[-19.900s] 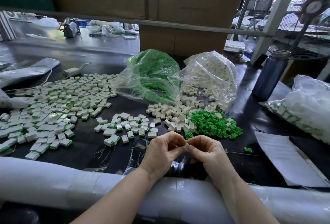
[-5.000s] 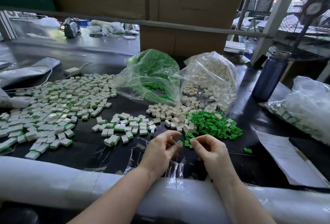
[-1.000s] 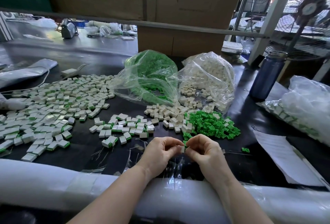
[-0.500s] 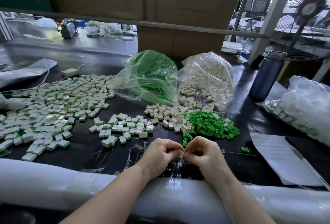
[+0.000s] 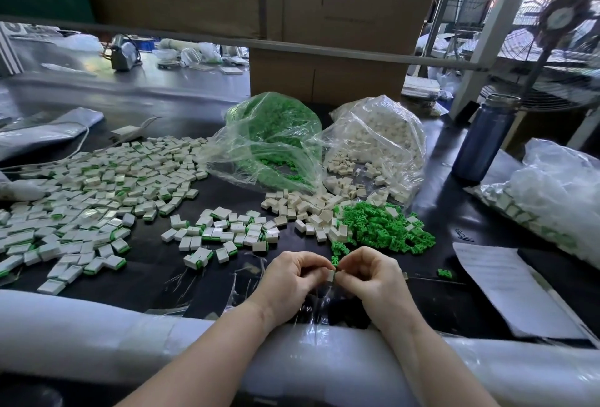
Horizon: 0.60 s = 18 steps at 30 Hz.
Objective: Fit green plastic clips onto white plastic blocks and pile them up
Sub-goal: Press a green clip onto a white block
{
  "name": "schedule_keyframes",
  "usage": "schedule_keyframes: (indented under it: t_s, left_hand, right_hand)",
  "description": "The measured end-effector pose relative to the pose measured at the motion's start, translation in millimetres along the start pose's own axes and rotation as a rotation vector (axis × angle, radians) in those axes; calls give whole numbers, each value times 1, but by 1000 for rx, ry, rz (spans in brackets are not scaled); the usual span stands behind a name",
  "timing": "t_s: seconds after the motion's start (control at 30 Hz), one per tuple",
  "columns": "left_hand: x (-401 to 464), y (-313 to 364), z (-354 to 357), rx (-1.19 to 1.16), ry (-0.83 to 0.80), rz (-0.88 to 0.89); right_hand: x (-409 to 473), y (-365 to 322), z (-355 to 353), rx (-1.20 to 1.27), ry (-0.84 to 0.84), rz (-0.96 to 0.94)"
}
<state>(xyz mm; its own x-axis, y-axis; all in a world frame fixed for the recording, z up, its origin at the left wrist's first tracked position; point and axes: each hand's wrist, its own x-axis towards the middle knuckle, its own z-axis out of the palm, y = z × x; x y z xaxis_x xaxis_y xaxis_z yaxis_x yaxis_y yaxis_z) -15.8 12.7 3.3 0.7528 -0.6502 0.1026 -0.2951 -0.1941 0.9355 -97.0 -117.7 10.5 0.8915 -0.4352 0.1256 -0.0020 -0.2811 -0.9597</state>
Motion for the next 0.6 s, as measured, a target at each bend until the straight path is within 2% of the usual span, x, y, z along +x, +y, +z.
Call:
schedule_keyframes:
  t_s: [0.2,0.47,0.6]
  left_hand:
    - [2,1,1,-54,23,-3]
    - [13,8,0,-85,52,-19]
    - [18,9,4,-167,86,-63]
  right_hand:
    - [4,4,0,35,45,62]
    - [19,0,-3,-133,9,113]
    - [23,0,-1,-79,25,107]
